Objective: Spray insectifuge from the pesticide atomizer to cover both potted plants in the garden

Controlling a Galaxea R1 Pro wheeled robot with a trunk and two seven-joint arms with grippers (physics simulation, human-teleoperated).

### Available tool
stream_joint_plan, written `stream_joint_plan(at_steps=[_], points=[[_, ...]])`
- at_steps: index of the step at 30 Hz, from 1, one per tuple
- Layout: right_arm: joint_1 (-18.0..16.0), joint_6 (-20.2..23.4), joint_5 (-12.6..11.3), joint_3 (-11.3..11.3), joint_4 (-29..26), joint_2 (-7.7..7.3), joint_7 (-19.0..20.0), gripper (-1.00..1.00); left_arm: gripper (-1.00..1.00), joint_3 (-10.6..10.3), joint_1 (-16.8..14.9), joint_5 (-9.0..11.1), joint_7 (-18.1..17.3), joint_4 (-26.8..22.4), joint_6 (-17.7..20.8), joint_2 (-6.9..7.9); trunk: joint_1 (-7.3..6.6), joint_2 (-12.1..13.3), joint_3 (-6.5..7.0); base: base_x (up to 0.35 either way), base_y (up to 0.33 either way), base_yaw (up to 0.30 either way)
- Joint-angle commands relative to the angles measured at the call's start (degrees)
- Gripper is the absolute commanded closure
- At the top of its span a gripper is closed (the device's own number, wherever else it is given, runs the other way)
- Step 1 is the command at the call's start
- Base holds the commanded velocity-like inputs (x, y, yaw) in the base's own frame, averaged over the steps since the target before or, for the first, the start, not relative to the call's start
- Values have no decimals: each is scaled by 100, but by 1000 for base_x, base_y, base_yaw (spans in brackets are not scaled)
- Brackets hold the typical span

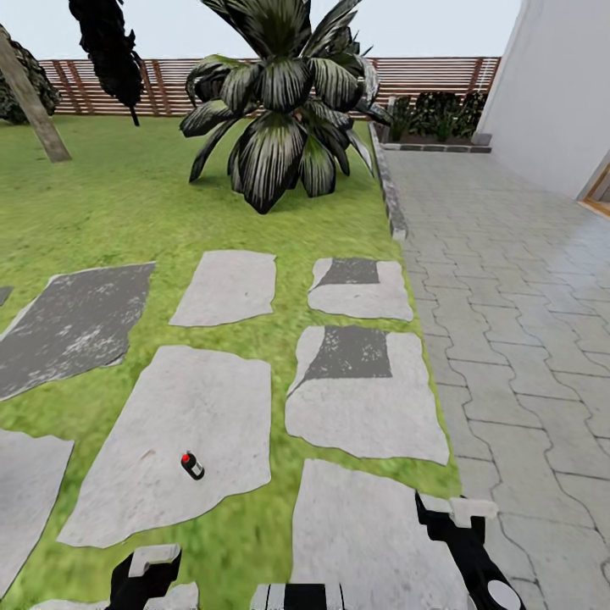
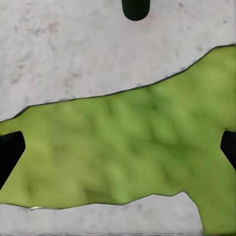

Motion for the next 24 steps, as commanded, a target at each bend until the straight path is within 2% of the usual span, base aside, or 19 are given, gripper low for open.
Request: stream_joint_plan(at_steps=[1, 10, 15, 24], points=[[-2, -17, 2, -1, 3, 0, 1, -100, -100, 17, -4, -4, -3, 5, -36, -1, 1, -3, -36, 0, 0, 0], [-2, -17, 2, -1, -1, 0, 1, -100, -100, 25, -5, 2, -3, 5, -233, -1, 1, -3, -116, 7, 0, 0], [-2, -17, 2, 0, -9, 0, 1, -100, -100, 29, -5, 5, -3, 5, -237, -1, 1, -3, -126, 235, 0, 0], [-2, -17, 2, 8, -23, 7, 1, -100, -100, 31, -5, 5, -3, 3, -237, -1, 1, -3, -127, 108, 0, 0]])
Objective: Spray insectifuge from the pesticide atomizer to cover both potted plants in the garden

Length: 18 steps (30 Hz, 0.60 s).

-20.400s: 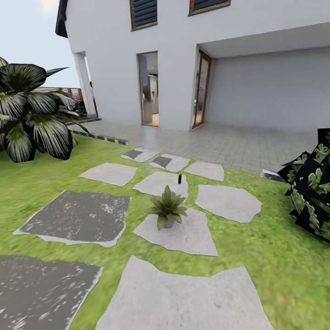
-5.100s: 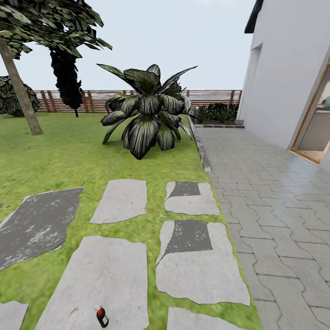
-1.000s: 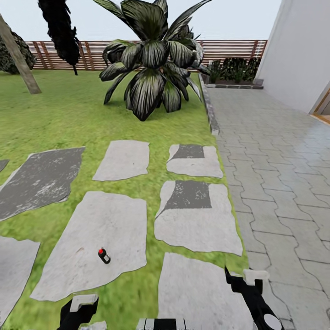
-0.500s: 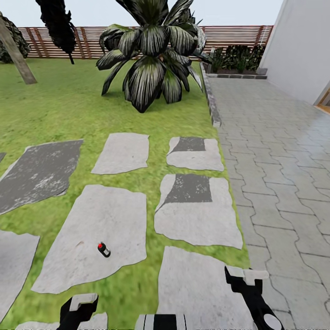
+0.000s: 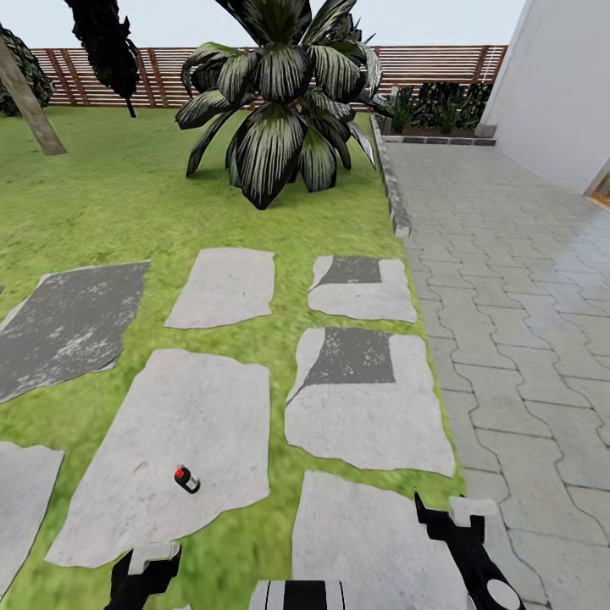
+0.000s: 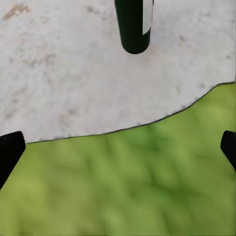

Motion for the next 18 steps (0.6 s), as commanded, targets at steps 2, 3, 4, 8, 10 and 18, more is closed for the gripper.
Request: stream_joint_plan(at_steps=[2, 3, 4, 8, 10, 18], points=[[-2, -17, 2, -1, 2, 1, 1, -100, -100, 15, -3, -3, -3, 3, -18, -2, 2, -1, -4, 292, 0, 0], [-2, -17, 2, -1, 2, 1, 1, -100, -100, 14, -3, -3, -3, 5, -18, -2, 2, -1, -4, 285, 0, 0], [-2, -17, 2, -1, 2, 1, 1, -100, -100, 13, -3, -3, -3, 2, -18, -2, 2, -1, -4, 247, 0, 0], [-2, -17, 2, -1, 2, 1, 1, -100, -100, 13, -3, -3, -3, 0, -22, -2, 2, -1, -4, 104, 0, 0], [-2, -17, 2, -1, 2, 1, 1, -100, -100, 13, -3, -3, -3, 0, -23, 0, 2, -1, -4, 31, 0, 0], [-2, -17, 2, -1, 2, 1, 0, -100, -100, 14, -3, -3, -3, -2, -19, -1, 2, -1, -4, 192, 0, 0]])
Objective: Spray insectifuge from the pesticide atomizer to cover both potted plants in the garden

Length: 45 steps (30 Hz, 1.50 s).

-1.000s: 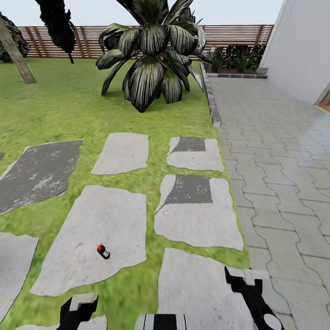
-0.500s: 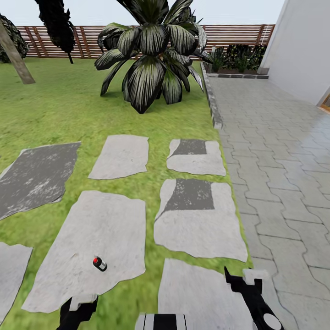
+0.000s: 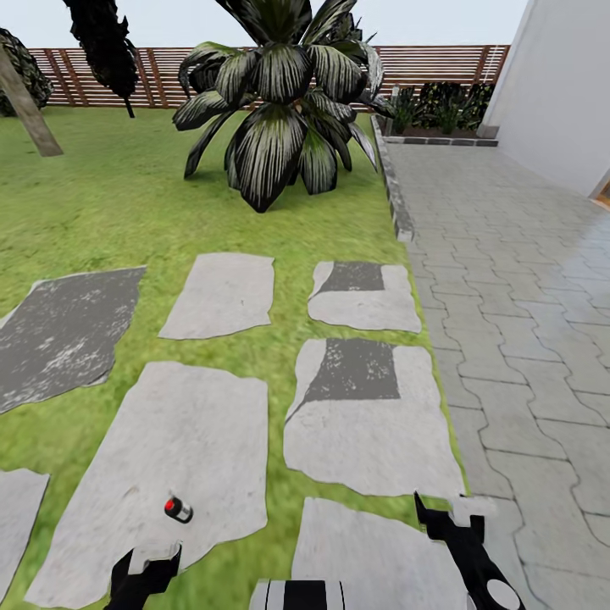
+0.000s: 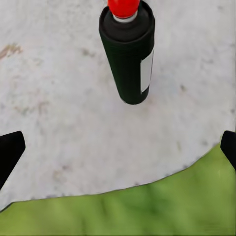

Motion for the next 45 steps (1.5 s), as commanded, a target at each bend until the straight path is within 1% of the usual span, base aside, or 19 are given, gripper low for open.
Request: stream_joint_plan(at_steps=[1, 9, 15, 24, 37, 45], points=[[-2, -17, 2, -1, 1, 0, 1, -100, -100, 14, -3, -3, -3, 5, -20, -2, 2, -1, -4, 293, 0, 0], [-2, -17, 2, -1, -6, 0, -6, -100, -100, 14, -3, -5, -3, 5, -24, -2, 2, -1, -4, 106, 0, 0], [-2, -17, 2, -1, -6, 0, -1, -100, -100, 14, -3, -6, -3, 4, -25, -2, 2, -1, -4, 199, 0, 0], [-2, -17, 2, -4, -6, 0, -5, -100, -100, 14, 3, -12, -3, 4, -42, 6, 2, -1, -5, 17, 0, 0], [-2, -17, 2, -10, -6, 0, -6, -100, -100, 14, 6, -12, -3, 4, -44, 7, 36, -18, -394, 0, 0, 0], [-2, -17, 2, -4, -6, 0, -11, -100, -100, 14, 1, -12, -3, 4, -44, 7, 36, -18, -430, 0, 0, 0]])
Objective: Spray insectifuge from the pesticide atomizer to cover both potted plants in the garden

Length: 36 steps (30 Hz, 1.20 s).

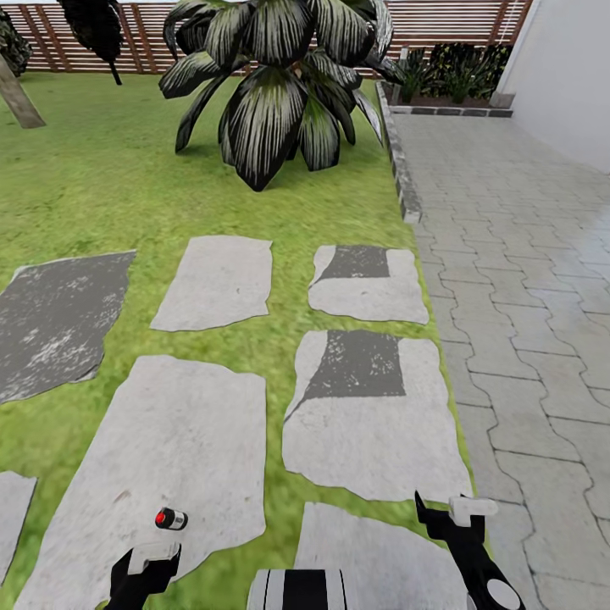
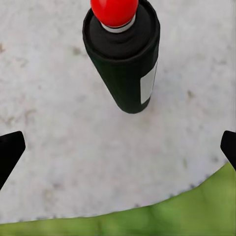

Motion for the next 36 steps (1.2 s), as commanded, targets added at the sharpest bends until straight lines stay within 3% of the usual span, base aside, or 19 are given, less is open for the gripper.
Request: stream_joint_plan(at_steps=[1, 36], points=[[-2, -17, 2, 0, 3, 0, -2, -100, -100, 15, 0, -3, -3, 5, -19, -2, -1, -1, -4, 0, 0, 0], [-2, -17, 2, -7, 3, 0, -5, -100, -100, 15, -6, -4, -3, 5, -19, -2, -1, -1, -5, 70, 0, 0]])
